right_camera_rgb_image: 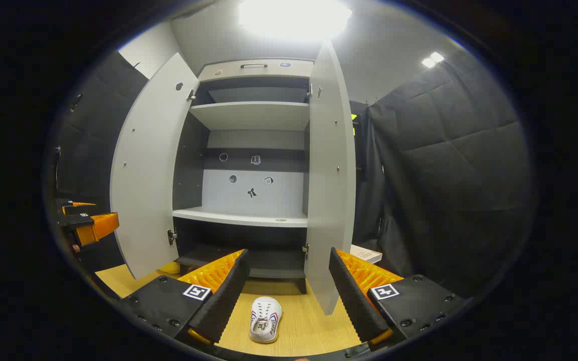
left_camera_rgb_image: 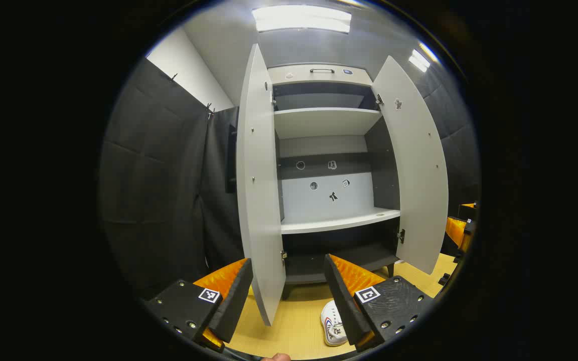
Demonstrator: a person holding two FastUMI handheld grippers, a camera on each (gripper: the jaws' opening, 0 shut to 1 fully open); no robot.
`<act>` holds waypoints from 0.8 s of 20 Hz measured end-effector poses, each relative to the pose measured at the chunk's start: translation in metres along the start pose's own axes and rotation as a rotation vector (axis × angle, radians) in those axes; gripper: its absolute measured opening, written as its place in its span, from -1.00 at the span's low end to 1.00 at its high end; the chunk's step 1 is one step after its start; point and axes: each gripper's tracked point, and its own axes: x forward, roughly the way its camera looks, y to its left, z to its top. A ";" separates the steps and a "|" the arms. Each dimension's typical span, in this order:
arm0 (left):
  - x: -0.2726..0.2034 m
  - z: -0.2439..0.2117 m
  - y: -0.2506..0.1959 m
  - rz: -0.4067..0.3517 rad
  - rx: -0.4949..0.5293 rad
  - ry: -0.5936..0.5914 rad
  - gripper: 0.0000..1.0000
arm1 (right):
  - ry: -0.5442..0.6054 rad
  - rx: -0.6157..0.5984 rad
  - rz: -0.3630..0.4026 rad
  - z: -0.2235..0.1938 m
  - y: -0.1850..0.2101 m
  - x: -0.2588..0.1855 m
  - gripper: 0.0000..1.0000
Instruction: Grab one shoe with the right hand and put it into the shoe cabinet, grab the other shoe with the left hand and put it into the shoe cabinet; then close the right door with the right hand and the left door with the left hand.
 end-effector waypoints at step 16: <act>-0.005 0.004 -0.007 -0.015 0.005 -0.016 0.57 | 0.002 0.015 -0.008 0.000 -0.002 -0.003 0.99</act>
